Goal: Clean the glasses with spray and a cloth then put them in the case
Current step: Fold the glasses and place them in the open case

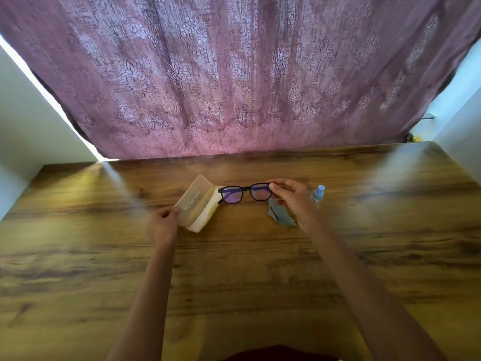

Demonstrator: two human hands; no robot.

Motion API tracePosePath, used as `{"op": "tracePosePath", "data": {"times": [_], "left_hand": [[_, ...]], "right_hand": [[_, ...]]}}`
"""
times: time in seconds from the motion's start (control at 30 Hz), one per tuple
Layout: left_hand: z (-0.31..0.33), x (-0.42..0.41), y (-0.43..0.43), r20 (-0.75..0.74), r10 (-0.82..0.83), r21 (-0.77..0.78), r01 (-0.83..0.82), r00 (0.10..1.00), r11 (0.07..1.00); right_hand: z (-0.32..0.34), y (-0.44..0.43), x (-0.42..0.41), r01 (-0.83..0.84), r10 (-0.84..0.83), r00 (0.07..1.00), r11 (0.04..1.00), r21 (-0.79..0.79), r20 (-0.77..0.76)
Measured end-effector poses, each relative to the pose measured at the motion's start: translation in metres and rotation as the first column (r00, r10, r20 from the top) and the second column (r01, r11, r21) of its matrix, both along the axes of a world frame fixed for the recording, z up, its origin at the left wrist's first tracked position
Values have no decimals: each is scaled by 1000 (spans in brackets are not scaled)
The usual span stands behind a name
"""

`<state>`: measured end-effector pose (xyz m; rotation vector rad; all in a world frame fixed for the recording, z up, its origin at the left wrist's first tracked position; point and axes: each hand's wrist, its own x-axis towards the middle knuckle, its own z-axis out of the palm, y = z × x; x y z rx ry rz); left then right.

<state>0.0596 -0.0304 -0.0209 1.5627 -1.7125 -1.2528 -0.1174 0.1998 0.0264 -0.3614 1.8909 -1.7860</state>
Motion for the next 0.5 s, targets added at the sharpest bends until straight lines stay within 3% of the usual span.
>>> {"op": "tracePosePath", "data": {"times": [0.23, 0.5], "left_hand": [[12, -29, 23, 113, -284, -229, 303, 952, 925], [16, -50, 32, 194, -380, -300, 423, 905, 855]], "right_hand": [[3, 2, -2, -72, 81, 994, 992, 105, -76], [-12, -4, 1, -129, 144, 989, 948, 291, -29]]}}
